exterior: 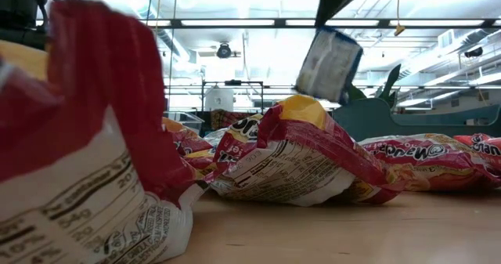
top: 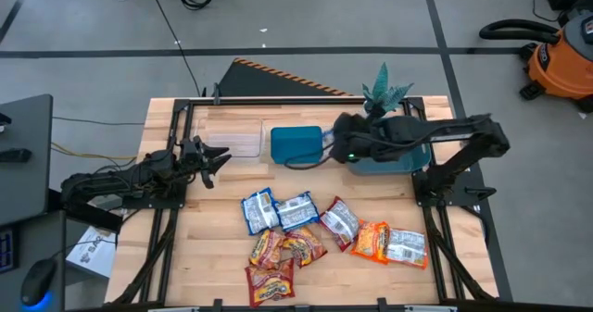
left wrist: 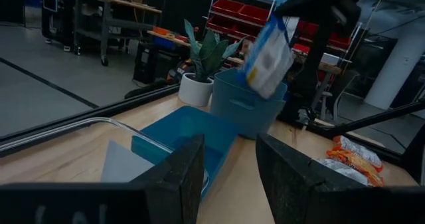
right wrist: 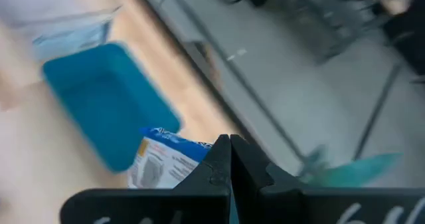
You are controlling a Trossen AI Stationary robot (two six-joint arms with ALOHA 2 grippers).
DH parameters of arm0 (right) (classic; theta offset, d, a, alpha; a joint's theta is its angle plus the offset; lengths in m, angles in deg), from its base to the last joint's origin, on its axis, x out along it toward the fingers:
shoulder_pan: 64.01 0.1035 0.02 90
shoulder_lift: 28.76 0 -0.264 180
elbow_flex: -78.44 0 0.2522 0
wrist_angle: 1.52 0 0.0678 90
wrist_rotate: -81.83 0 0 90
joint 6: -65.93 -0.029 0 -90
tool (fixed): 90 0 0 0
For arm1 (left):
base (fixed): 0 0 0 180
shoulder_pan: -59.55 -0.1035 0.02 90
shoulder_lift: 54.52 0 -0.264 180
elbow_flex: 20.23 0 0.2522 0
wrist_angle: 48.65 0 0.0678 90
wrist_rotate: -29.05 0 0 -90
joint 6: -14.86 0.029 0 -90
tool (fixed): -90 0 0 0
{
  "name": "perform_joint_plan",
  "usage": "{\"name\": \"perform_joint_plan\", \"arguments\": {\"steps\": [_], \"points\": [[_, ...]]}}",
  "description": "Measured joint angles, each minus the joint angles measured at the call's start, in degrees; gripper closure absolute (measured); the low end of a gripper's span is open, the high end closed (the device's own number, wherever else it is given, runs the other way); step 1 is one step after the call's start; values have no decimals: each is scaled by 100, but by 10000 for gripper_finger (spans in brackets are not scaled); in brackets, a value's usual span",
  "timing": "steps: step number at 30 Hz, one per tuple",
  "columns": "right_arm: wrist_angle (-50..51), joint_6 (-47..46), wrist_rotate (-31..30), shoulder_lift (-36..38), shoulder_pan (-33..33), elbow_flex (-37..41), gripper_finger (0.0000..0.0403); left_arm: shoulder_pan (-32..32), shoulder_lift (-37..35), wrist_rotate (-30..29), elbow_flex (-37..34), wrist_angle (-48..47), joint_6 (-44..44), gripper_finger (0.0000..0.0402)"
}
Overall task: Sort Maruchan noodles
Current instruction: Put the blue noodle pack into the green bin
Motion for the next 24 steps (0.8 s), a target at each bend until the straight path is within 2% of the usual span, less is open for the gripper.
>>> {"name": "perform_joint_plan", "arguments": {"steps": [3,7,14,19,24], "points": [[320,-259,-471,254,56,-2,398,0,0,0,0,2,0,260],[874,-649,-550,563,52,-2,398,0,0,0,0,2,-2,260],[1747,-1324,345,797,-68,76,397,0,0,0,0,4,-2,260],[1610,-1515,963,695,-180,581,397,0,-1,0,0,9,-4,260],[1053,-1692,1101,543,-238,1165,396,0,0,0,0,12,-2,260]]}}
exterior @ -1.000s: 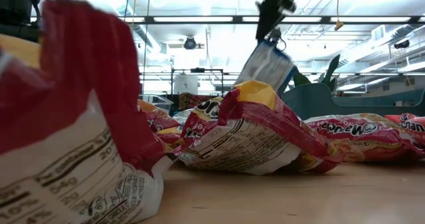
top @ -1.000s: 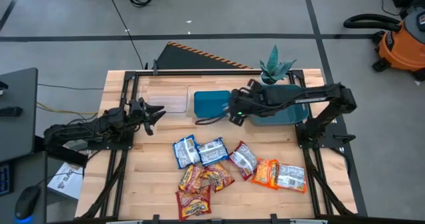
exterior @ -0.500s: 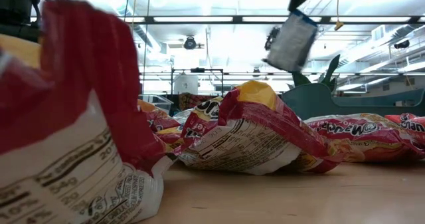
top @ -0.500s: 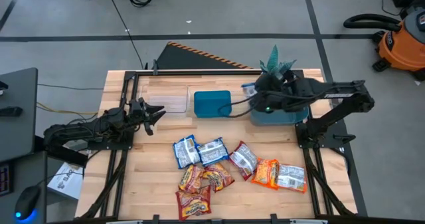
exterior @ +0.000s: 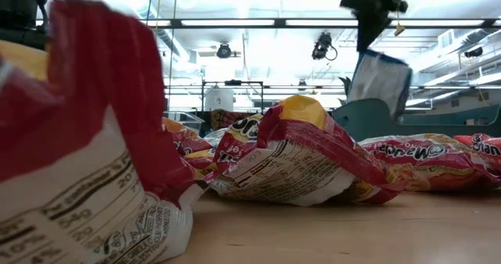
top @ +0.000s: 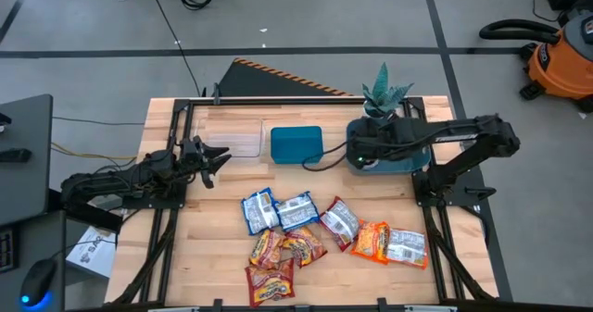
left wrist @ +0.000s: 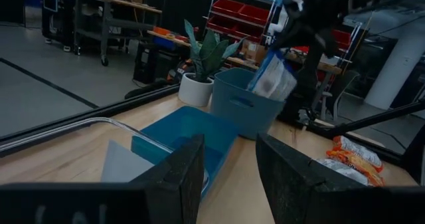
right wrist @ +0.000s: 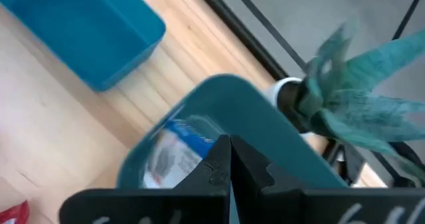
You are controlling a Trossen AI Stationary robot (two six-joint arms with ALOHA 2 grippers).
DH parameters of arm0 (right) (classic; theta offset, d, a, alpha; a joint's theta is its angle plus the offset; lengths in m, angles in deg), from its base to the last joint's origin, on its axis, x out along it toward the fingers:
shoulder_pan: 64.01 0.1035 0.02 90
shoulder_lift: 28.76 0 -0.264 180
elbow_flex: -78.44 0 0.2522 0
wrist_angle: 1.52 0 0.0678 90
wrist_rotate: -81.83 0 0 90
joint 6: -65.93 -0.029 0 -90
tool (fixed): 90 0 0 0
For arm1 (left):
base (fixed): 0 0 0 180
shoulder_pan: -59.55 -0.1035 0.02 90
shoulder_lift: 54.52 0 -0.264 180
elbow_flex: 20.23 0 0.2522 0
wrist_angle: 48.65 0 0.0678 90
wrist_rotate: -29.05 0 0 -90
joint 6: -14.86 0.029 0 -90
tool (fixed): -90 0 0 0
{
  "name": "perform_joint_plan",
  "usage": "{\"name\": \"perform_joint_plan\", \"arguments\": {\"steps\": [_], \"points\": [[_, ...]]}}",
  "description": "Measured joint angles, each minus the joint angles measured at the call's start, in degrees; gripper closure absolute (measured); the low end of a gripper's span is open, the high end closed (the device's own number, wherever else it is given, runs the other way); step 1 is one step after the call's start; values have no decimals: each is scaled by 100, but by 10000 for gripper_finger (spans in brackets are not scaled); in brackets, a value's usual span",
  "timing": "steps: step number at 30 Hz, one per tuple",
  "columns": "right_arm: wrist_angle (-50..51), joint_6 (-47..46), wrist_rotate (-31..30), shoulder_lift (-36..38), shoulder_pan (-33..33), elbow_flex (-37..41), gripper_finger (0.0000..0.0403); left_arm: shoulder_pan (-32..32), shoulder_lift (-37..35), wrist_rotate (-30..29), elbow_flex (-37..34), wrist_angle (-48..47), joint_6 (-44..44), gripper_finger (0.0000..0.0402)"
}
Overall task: Sort Maruchan noodles
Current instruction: Put the blue noodle pack into the green bin
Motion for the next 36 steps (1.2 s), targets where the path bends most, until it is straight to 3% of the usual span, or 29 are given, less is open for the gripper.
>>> {"name": "perform_joint_plan", "arguments": {"steps": [5,15,21,28,33,36], "points": [[9,-3,52,-92,-239,303,373,0,-2,-2,0,1,0,260],[359,-154,766,-75,-584,416,318,0,-2,-20,-1,5,37,260],[-660,195,1601,-78,-123,392,317,0,-2,-375,-2,242,472,260],[-2789,1059,1629,-177,767,359,318,0,-2,-488,-2,937,1230,260],[-4111,1681,1674,-908,1127,385,318,0,0,-490,-2,1219,1444,260],[-4599,2025,2128,-1537,1091,386,316,0,0,-490,-2,1244,1449,260]]}}
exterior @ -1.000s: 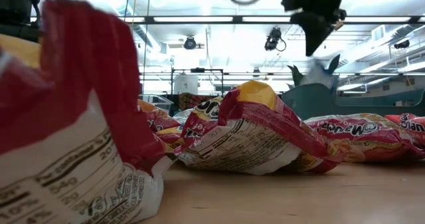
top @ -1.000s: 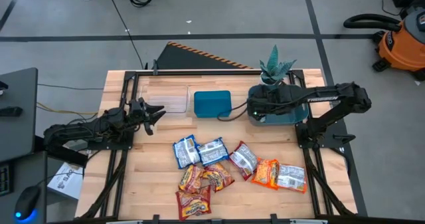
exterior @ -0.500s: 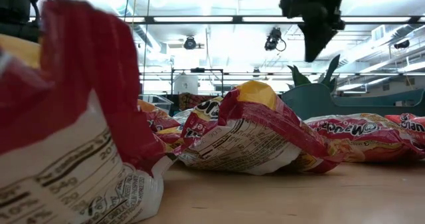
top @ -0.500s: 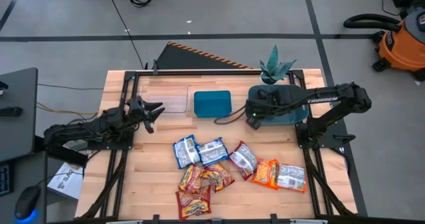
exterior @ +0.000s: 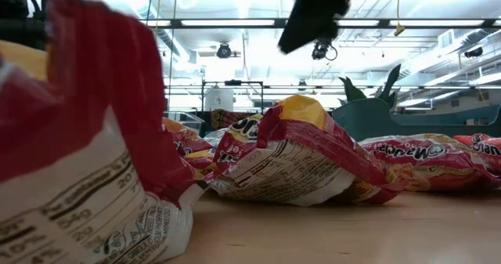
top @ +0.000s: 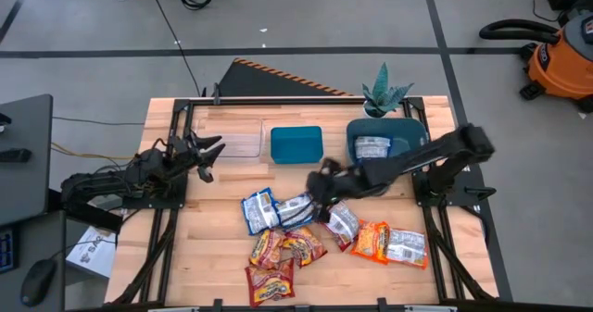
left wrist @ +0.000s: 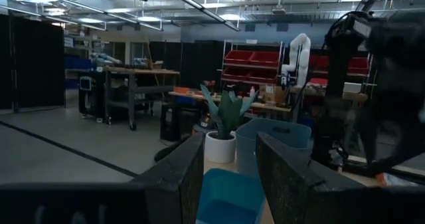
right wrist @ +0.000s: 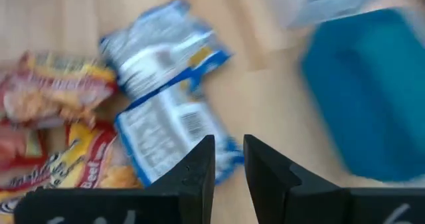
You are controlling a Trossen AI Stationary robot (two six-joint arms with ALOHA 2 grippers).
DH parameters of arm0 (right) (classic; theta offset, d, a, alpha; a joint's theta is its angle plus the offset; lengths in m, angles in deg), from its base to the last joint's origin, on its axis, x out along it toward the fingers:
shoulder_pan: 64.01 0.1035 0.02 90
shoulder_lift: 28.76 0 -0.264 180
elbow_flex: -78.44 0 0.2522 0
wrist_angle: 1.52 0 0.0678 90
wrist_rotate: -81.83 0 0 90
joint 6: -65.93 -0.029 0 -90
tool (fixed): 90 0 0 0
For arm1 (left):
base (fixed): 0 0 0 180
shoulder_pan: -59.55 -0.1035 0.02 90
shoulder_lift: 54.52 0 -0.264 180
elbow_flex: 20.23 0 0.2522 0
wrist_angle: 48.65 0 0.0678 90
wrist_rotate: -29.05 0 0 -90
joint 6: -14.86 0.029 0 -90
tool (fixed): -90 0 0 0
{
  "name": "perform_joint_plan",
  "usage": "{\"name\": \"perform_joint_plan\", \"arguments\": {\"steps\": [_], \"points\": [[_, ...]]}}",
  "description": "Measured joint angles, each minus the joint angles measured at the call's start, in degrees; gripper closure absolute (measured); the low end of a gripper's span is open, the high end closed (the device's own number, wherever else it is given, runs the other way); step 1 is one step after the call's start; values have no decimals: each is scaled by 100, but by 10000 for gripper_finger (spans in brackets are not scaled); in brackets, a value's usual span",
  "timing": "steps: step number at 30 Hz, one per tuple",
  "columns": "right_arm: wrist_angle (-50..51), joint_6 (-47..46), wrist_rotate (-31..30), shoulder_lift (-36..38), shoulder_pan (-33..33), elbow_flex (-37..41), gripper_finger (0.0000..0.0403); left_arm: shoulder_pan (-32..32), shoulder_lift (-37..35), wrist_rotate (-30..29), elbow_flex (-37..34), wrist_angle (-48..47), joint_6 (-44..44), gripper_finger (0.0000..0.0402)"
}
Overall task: Sort Maruchan noodles
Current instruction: Put the blue noodle pack into the green bin
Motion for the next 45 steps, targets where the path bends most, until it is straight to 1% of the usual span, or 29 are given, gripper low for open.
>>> {"name": "perform_joint_plan", "arguments": {"steps": [3,5,6,10,14,19,23,26,28,30,32,33,37,41,45], "points": [[-436,333,845,-538,-138,-14,309,0,0,-2,0,0,-2,260],[-607,548,1211,-826,-232,-142,302,0,0,0,0,-19,-32,260],[-607,661,1299,-949,-276,-221,299,0,0,-2,0,-57,-47,260],[-540,1142,1335,-1289,-381,-451,288,0,0,0,0,-274,-205,260],[-613,1458,1336,-1325,-404,-497,284,0,0,3,0,-516,-507,260],[-263,1602,1473,-1402,-403,-488,284,0,83,19,0,-586,-805,260],[-105,1618,1516,-1472,-402,-444,285,0,151,20,0,-569,-878,260],[-90,1618,1517,-1465,-402,-420,300,0,151,22,0,-587,-892,260],[-32,1628,1552,-1465,-402,-412,323,0,151,19,0,-597,-879,260],[-5,1678,1611,-1463,-413,-412,353,0,151,18,0,-543,-802,260],[43,1722,1594,-1463,-435,-412,386,0,151,-3,0,-543,-766,260],[58,1757,1586,-1457,-449,-412,393,0,151,-17,0,-547,-756,260],[343,1753,1418,-1267,-498,-496,388,0,151,-27,0,-475,-656,260],[1273,1748,781,-964,-490,-983,396,-5,151,-48,0,-472,-647,260],[2214,1557,-84,-641,-401,-1486,394,-7,151,-47,0,-470,-645,260]]}}
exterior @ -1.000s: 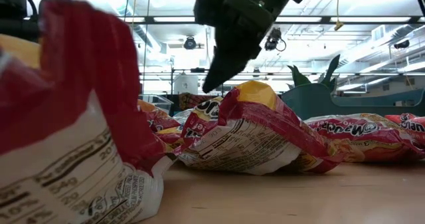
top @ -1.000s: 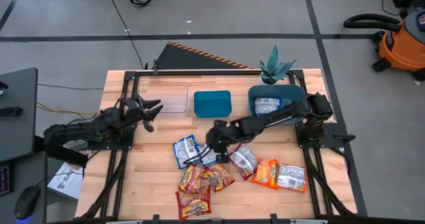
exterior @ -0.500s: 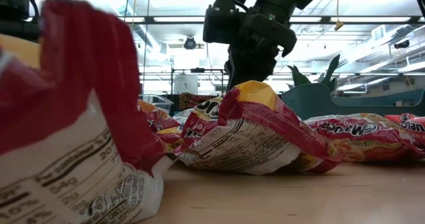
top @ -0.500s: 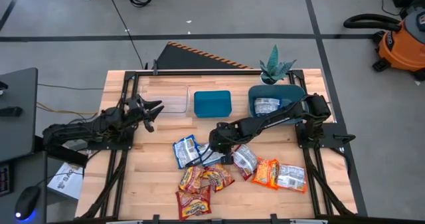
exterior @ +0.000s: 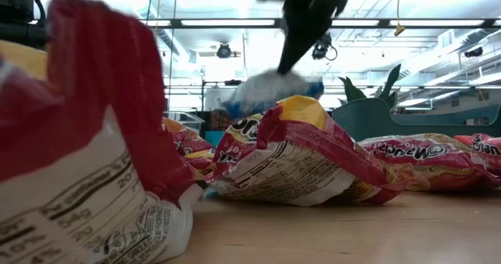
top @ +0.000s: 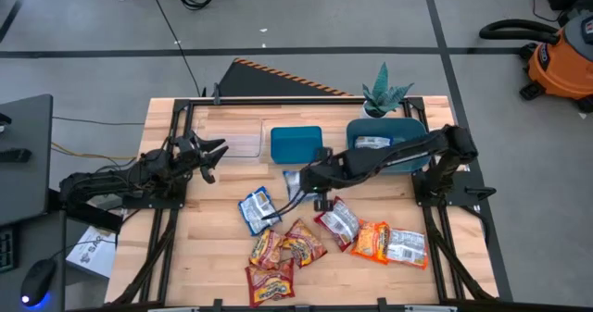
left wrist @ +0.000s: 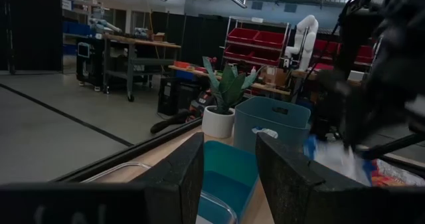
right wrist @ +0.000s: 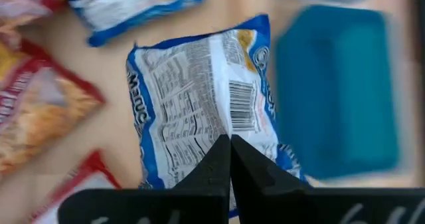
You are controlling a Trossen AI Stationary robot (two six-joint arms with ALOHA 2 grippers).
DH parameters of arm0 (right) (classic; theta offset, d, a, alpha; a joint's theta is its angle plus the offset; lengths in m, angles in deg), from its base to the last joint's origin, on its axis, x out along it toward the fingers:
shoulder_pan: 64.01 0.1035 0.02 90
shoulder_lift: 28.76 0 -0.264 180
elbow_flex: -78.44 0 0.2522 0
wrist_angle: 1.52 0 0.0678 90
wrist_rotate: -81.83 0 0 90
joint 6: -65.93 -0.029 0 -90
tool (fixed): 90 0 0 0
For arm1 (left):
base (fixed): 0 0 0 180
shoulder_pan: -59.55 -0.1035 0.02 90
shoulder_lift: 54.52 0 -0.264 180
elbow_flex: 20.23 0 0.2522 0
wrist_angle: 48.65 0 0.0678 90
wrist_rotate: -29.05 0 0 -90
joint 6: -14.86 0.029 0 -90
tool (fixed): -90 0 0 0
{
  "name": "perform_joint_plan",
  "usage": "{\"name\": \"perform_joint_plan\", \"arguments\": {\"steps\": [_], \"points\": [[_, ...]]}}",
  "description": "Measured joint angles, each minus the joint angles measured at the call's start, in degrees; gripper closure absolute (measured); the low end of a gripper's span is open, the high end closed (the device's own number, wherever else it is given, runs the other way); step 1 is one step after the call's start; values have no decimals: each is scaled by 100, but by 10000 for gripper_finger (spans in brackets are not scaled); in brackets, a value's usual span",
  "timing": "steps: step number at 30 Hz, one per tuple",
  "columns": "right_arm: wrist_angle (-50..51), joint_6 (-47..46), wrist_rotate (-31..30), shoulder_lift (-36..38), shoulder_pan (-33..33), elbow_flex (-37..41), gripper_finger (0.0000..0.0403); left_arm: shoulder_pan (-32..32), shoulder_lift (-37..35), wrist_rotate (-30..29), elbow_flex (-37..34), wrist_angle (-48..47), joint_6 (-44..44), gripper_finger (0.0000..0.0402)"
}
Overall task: Sort Maruchan noodles
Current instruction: Put the blue noodle pack into the green bin
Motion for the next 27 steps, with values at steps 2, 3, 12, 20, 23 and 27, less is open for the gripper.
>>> {"name": "perform_joint_plan", "arguments": {"steps": [2,3,12,20,23,27], "points": [[537,-202,-568,167,58,-207,395,0,0,1,0,0,0,260],[774,-373,-875,257,90,-277,396,0,0,1,0,0,-2,260],[3171,-2798,-2128,981,59,-135,394,0,0,1,0,-12,-28,260],[3651,-4132,-2530,1795,-20,736,393,0,0,1,0,-26,-38,260],[3732,-4452,-2536,2073,-150,1238,393,0,0,2,0,-31,-48,260],[3355,-4463,-2543,2351,-321,2024,392,0,0,1,0,-34,-40,260]]}}
